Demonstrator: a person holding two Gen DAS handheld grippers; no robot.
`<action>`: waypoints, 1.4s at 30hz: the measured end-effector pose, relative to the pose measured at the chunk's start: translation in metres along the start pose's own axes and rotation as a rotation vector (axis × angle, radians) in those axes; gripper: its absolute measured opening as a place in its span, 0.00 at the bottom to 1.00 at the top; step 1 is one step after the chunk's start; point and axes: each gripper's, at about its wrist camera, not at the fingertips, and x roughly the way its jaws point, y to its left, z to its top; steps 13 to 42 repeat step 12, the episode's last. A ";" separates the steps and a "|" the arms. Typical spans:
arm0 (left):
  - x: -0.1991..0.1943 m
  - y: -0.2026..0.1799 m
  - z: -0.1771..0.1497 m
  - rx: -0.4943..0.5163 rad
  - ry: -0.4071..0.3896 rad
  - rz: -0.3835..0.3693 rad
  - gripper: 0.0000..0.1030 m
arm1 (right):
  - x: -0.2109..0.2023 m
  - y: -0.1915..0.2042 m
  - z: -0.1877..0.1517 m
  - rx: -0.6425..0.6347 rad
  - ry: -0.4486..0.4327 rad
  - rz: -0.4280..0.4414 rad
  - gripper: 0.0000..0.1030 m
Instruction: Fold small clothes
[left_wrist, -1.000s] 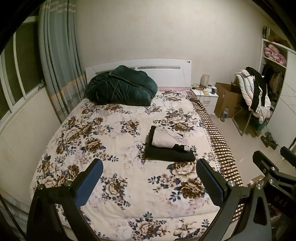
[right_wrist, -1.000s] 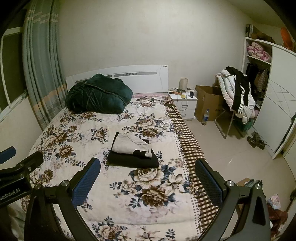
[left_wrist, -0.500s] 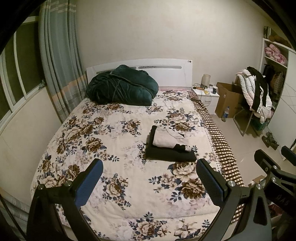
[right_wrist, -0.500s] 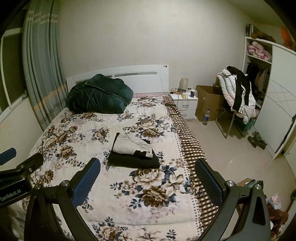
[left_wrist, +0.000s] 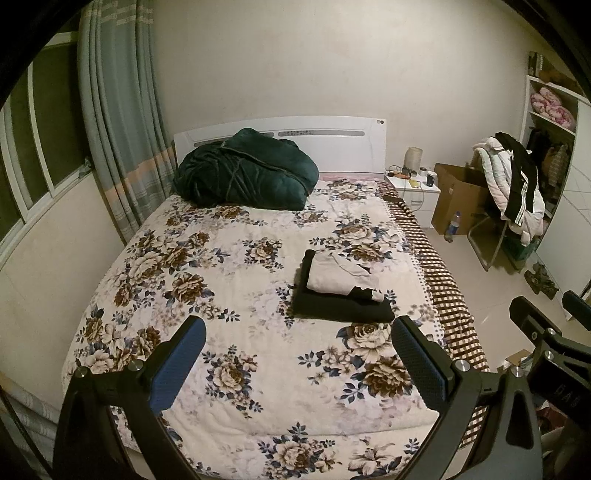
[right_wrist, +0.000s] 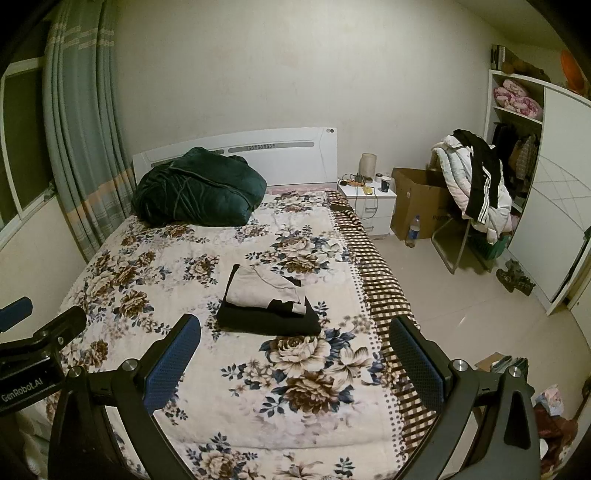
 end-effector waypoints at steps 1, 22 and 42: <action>0.000 0.000 0.000 0.001 0.000 0.002 1.00 | 0.000 0.000 0.000 0.000 0.000 0.000 1.00; 0.002 0.005 0.003 -0.002 -0.010 0.003 1.00 | 0.001 0.000 0.002 -0.001 0.000 0.003 1.00; 0.002 0.005 0.003 -0.002 -0.010 0.003 1.00 | 0.001 0.000 0.002 -0.001 0.000 0.003 1.00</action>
